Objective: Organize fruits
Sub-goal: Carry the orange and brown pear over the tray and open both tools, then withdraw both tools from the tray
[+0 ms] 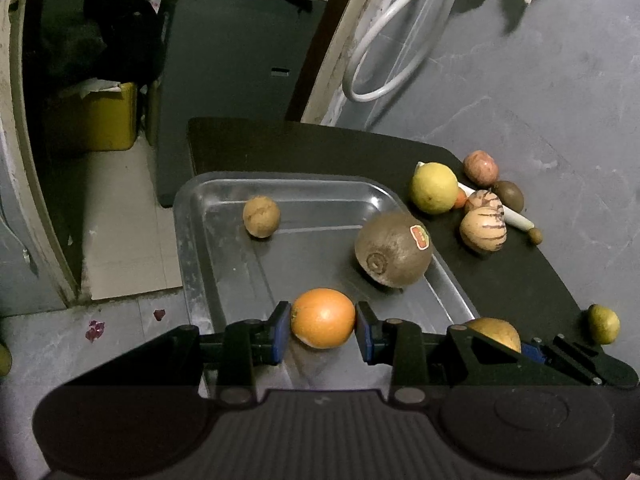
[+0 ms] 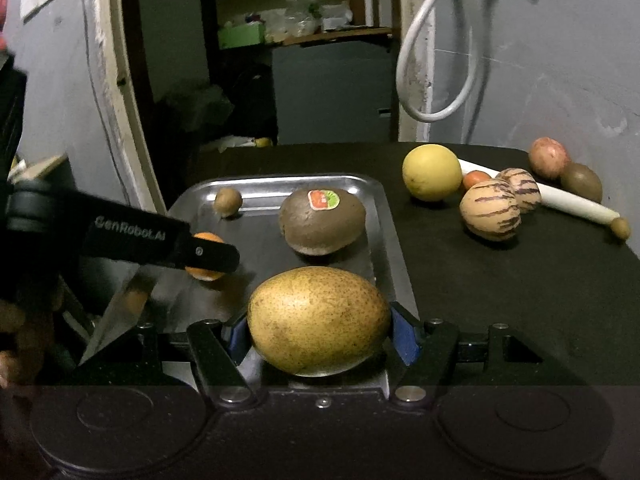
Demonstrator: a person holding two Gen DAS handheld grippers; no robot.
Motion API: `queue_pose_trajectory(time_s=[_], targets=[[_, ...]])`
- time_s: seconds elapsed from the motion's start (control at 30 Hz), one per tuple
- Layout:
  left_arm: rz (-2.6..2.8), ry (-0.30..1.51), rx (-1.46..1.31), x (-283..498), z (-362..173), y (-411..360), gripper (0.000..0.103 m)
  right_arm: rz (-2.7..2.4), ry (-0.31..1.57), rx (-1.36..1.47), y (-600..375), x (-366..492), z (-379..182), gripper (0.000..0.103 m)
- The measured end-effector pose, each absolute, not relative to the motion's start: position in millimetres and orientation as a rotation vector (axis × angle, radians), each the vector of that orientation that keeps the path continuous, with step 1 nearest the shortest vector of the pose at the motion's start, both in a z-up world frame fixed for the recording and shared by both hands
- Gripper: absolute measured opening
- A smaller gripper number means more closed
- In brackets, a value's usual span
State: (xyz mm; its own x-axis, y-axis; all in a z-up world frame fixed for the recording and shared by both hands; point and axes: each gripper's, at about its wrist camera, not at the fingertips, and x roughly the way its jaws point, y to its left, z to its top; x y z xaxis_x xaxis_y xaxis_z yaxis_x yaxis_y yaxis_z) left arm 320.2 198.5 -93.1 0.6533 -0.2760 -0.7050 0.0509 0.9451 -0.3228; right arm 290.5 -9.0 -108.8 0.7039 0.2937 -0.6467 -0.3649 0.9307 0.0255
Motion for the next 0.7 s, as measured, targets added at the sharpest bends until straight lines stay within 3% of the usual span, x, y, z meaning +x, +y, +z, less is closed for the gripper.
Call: queue_pose_trajectory(time_s=[0.23,0.3,0.37,0.53,0.7], targets=[[-0.179,0.844,-0.297,319.9,-92.7,197.3,0.040,0.370,0.704,-0.147,-5.1,286.9,-111.7,0.070],[-0.176,0.844,-0.308,318.1,-92.2,197.9,0.050,0.371,0.702,-0.149,-4.9,284.7,-111.3,0.071],[-0.170,0.843,-0.316,315.2,-91.2,198.0,0.054,0.368,0.686,-0.148,-6.0,281.5,-108.4,0.078],[-0.158,0.833,-0.336,305.0,-87.1,197.6,0.065,0.357,0.666,-0.121,-20.1,266.6,-96.7,0.084],[-0.157,0.798,-0.321,291.1,-77.2,192.6,0.084,0.298,0.629,-0.075,-44.7,236.7,-79.9,0.092]])
